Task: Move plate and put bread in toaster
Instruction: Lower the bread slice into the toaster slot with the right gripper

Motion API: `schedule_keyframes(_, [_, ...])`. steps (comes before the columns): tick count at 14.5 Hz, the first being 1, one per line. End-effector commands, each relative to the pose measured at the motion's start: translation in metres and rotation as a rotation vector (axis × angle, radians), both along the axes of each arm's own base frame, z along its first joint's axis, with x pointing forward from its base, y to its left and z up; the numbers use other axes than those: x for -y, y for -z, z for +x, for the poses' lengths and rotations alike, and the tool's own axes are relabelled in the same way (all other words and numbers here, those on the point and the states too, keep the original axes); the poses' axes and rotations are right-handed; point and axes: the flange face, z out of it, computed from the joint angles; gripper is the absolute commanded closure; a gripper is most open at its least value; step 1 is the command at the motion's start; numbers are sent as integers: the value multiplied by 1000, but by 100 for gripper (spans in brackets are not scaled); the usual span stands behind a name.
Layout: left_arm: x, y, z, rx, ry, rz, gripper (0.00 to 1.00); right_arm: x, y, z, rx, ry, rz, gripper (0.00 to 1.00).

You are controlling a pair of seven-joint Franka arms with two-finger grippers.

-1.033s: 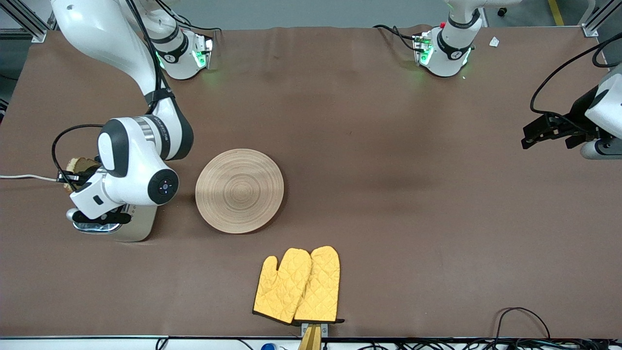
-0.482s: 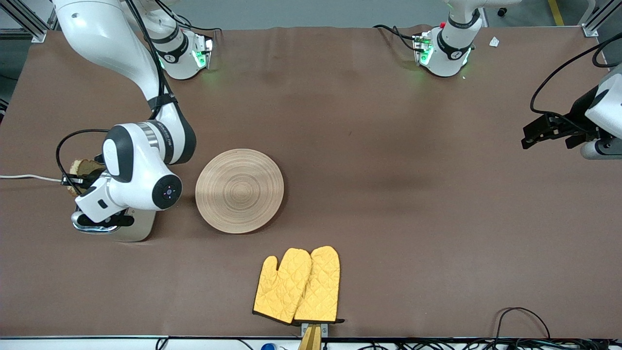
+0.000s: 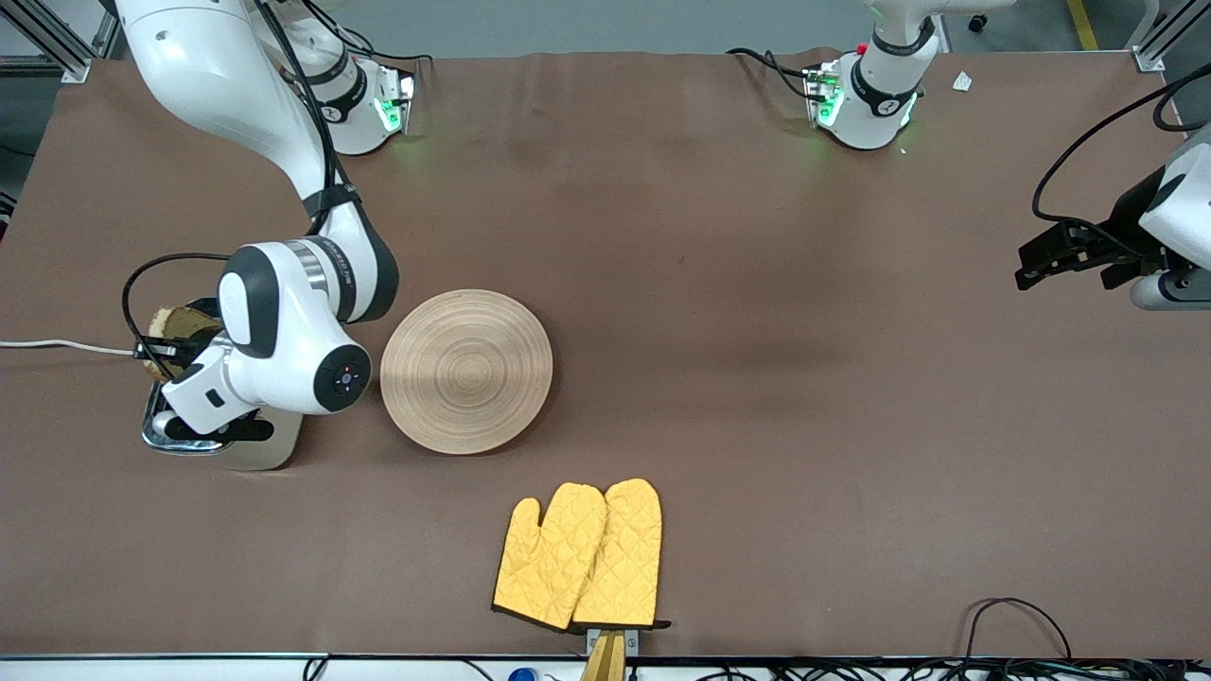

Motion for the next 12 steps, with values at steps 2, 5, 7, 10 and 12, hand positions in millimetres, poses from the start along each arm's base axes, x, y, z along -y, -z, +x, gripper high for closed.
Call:
schedule_keyframes(2, [-1, -1, 0, 8, -14, -14, 0, -2, 0, 1, -9, 29, 26, 100])
schedule_keyframes(5, [-1, -1, 0, 8, -14, -14, 0, 3, 4, 1, -12, 39, 31, 100])
schedule_keyframes(7, [-1, -2, 0, 10, -14, -14, 0, 4, 7, 2, -13, 37, 34, 100])
schedule_keyframes(10, [-1, -2, 0, 10, -12, -14, 0, 7, 19, 4, -24, 44, 37, 100])
schedule_keyframes(12, [-1, -1, 0, 8, -16, -16, 0, 11, 23, 6, -23, 47, 43, 100])
